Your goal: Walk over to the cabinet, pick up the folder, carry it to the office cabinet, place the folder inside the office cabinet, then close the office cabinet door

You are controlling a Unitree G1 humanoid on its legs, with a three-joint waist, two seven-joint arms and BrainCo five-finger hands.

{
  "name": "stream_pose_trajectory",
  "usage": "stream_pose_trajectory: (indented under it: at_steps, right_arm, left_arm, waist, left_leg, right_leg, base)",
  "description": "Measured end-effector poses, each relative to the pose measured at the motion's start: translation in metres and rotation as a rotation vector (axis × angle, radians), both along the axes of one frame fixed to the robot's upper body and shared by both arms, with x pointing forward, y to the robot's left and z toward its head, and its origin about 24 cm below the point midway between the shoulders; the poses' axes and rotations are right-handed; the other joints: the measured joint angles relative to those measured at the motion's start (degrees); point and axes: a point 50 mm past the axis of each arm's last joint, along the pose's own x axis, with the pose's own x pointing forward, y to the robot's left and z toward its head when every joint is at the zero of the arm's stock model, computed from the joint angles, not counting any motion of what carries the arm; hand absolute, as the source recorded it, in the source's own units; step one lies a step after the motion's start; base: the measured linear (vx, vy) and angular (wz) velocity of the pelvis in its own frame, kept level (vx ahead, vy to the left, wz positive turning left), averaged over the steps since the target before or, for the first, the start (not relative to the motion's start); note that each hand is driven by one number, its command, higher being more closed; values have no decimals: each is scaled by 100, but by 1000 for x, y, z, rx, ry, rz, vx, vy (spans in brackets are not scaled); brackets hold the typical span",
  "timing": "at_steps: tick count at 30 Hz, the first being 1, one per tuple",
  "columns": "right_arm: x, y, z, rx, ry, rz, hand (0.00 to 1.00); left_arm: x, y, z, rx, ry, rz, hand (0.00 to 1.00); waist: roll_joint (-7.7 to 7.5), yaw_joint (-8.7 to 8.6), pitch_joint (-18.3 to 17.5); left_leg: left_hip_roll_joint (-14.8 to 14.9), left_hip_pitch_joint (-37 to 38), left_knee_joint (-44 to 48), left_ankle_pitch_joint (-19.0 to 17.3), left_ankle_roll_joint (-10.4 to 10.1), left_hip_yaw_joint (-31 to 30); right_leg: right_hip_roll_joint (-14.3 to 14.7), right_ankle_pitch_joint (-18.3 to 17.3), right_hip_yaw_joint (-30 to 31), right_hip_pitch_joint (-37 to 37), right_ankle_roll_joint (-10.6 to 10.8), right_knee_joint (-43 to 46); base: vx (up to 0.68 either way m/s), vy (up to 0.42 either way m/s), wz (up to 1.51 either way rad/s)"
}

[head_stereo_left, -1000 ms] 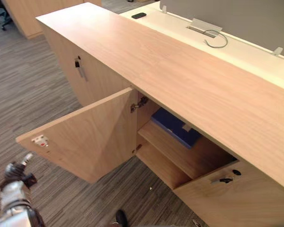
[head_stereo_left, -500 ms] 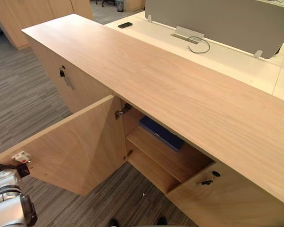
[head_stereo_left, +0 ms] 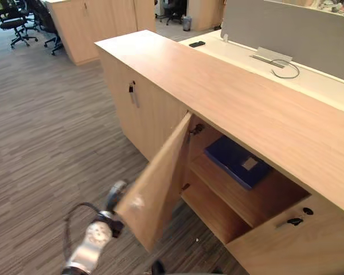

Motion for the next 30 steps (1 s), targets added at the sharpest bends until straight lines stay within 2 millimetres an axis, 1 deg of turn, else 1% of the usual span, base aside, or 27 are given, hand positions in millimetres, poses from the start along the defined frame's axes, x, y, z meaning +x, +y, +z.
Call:
stream_pose_trajectory:
  at_steps: [1, 3, 4, 5, 6, 8, 11, 14, 16, 17, 18, 19, 21, 22, 23, 24, 25, 26, 27, 28, 29, 30]
  right_arm:
    - [3, 0, 0, -1, -3, 16, 0]
    - [10, 4, -1, 2, 4, 80, 0]
    - [11, 5, -1, 5, 6, 89, 0]
    - [9, 7, -2, 10, 16, 93, 0]
    - [7, 6, -2, 8, 27, 98, 0]
    - [5, 6, -2, 7, 35, 103, 0]
    - [1, 6, -3, 13, 53, 104, 0]
    - [3, 6, -3, 13, 58, 113, 0]
    - [5, 5, -3, 8, 55, 119, 0]
    - [8, 5, -2, 4, 52, 135, 0]
    - [13, 4, -2, -1, 46, 153, 0]
    - [16, 4, -2, -2, 38, 156, 0]
    - [26, 4, -1, -5, 19, 174, 0]
    - [27, 4, -1, -4, 19, 175, 0]
    - [27, 4, -1, -4, 18, 177, 0]
    - [28, 3, -1, -6, 17, 175, 0]
    - [28, 4, -1, -7, 19, 178, 0]
    - [28, 4, -1, -8, 21, 193, 0]
    - [29, 4, -1, -14, 22, 201, 0]
    - [30, 2, 0, -23, 21, 203, 0]
    - [29, -3, 0, -37, 23, 196, 0]
    - [29, -2, 0, -40, 27, 185, 0]
  left_arm:
    - [-5, -15, -3, -39, 24, -64, 0]
    - [-29, -77, -5, -220, 101, -303, 0]
    - [-34, -91, -4, -269, 113, -343, 0]
    - [-40, -113, 0, -348, 127, -397, 0]
    - [-42, -124, 4, -405, 132, -422, 0]
    - [-41, -128, 7, -424, 130, -443, 0]
    - [-39, -128, 8, -434, 135, -464, 0]
    - [-38, -131, 9, -438, 134, -481, 0]
    - [-37, -130, 10, -462, 143, -466, 0]
    - [-34, -127, 7, -484, 159, -436, 0]
    - [-31, -119, 2, -515, 191, -376, 0]
    - [-29, -114, -2, -530, 208, -337, 0]
    - [-18, -93, -18, -597, 289, -171, 0]
    - [-17, -87, -22, -615, 313, -131, 0]
    - [-16, -82, -26, -635, 337, -85, 0]
    - [-15, -74, -29, -656, 348, -32, 0]
    - [-16, -71, -31, -660, 352, -11, 0]
    - [-17, -63, -36, -671, 356, 47, 0]
    - [-18, -55, -39, -683, 357, 108, 0]
    - [-20, -48, -43, -697, 353, 179, 0]
    - [-22, -40, -47, -705, 340, 271, 0]
    - [-23, -34, -50, -687, 330, 323, 0]
  waist:
    - [1, -49, -3]
    - [-1, -224, -17]
    - [-7, -267, -21]
    - [0, -336, -28]
    - [8, -356, -39]
    - [18, -359, -45]
    - [21, -385, -60]
    - [26, -430, -70]
    - [25, -495, -70]
    - [21, -501, -56]
    - [30, -504, -51]
    - [37, -514, -48]
    - [60, -554, 14]
    - [59, -588, 17]
    - [64, -655, 15]
    - [73, -670, 45]
    - [65, -664, 54]
    - [41, -633, 71]
    - [65, -614, 91]
    - [112, -580, 113]
    - [218, -516, 148]
    - [219, -509, 177]
  left_leg:
    - [-6, 0, 0, 0, 0, 8]
    - [-10, 1, -2, -1, 1, 54]
    - [-6, 1, -2, 0, 0, 62]
    - [16, -1, -3, 3, -5, 72]
    - [53, 2, -3, 14, -19, 88]
    - [116, 0, -3, 35, -44, 105]
    - [211, 10, -3, 85, -87, 76]
    - [265, 14, -1, 86, -88, 74]
    - [298, 31, 3, 80, -82, 140]
    - [336, 103, 25, 41, -96, 294]
    - [399, 198, 27, -18, -127, 517]
    - [442, 242, 28, -38, -141, 638]
    - [598, 388, 29, -98, -217, 1040]
    - [631, 417, 30, -109, -239, 1082]
    - [675, 450, 33, -121, -277, 1138]
    - [786, 555, 67, -179, -388, 1334]
    - [847, 593, 131, -225, -443, 1412]
    - [1056, 583, 521, -461, -559, 1612]
    - [1313, 480, 1071, -772, -638, 1727]
    - [1690, 365, 1773, -1132, -710, 1867]
    - [2168, 243, 2631, -1445, -629, 1987]
    - [2401, 151, 3067, -1502, -527, 1978]
  right_leg:
    - [-3, 0, 20, 0, 0, -3]
    - [-4, -3, 32, -5, 2, -50]
    - [3, -5, 36, -13, 5, -63]
    - [30, -12, 47, -52, 14, -107]
    - [76, -15, 60, -72, 12, -148]
    - [140, -15, 59, -70, 11, -202]
    - [260, -13, 31, 2, 6, -304]
    - [317, 5, 24, 13, -19, -325]
    - [346, 15, 65, 3, -25, -305]
    - [374, 10, 200, -44, -25, -237]
    - [418, -23, 328, -123, -72, -123]
    - [439, -40, 274, -177, -102, -61]
    - [363, -191, -549, -300, -345, 264]
    - [374, -195, -661, -304, -347, 297]
    - [471, -176, -609, -289, -322, 262]
    - [620, -154, -455, -225, -334, 126]
    - [685, -132, -401, -170, -353, 37]
    - [826, -138, -279, -75, -377, -117]
    - [908, -183, -299, 13, -407, -230]
    - [1036, -191, -305, 99, -423, -323]
    - [1266, -227, -229, 163, -486, -345]
    - [1361, -271, -142, 204, -551, -332]
  base:
    - [-42, 8, -13]
    - [-42, -4, -17]
    - [-44, -10, -16]
    - [-24, -18, -19]
    - [-10, -25, -20]
    - [7, -39, -14]
    - [29, -67, 1]
    - [59, -45, 1]
    - [67, -31, -19]
    - [57, -13, -65]
    - [48, -9, -83]
    - [26, -20, -101]
    - [7, -47, -86]
    - [10, -60, -49]
    - [28, -83, -49]
    - [25, -73, -55]
    - [31, -96, -80]
    - [50, -136, -77]
    - [136, -237, -94]
    - [210, -267, -104]
    - [217, -221, -91]
    - [218, -221, -101]
